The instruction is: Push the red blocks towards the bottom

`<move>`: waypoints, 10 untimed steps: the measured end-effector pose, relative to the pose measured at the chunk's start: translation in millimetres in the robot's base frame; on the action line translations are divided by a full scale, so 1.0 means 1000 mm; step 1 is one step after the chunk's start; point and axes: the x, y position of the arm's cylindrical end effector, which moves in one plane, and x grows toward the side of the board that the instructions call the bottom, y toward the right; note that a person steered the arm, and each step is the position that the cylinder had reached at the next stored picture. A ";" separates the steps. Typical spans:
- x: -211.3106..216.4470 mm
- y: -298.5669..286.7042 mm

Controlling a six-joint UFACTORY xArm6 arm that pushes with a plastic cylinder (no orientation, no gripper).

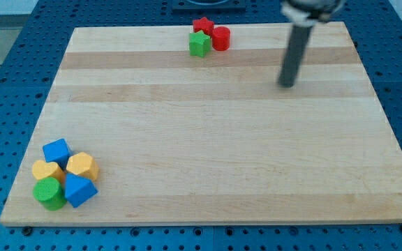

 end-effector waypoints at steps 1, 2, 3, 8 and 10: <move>0.004 -0.112; -0.043 -0.211; -0.118 -0.271; -0.198 -0.165; -0.197 -0.096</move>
